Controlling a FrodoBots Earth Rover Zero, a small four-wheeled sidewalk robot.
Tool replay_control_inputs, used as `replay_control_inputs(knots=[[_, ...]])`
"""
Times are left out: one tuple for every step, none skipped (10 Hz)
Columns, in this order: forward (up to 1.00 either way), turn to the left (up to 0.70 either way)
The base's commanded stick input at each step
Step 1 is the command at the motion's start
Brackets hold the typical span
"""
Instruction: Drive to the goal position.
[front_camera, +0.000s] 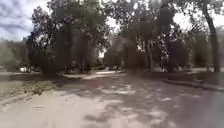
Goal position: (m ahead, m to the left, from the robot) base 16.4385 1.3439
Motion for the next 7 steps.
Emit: replay_control_inputs(knots=[[0.85, 0.0], [0.85, 0.0], [0.85, 0.0], [0.85, 0.0], [0.85, 0.0], [0.85, 0.0], [0.85, 0.0]])
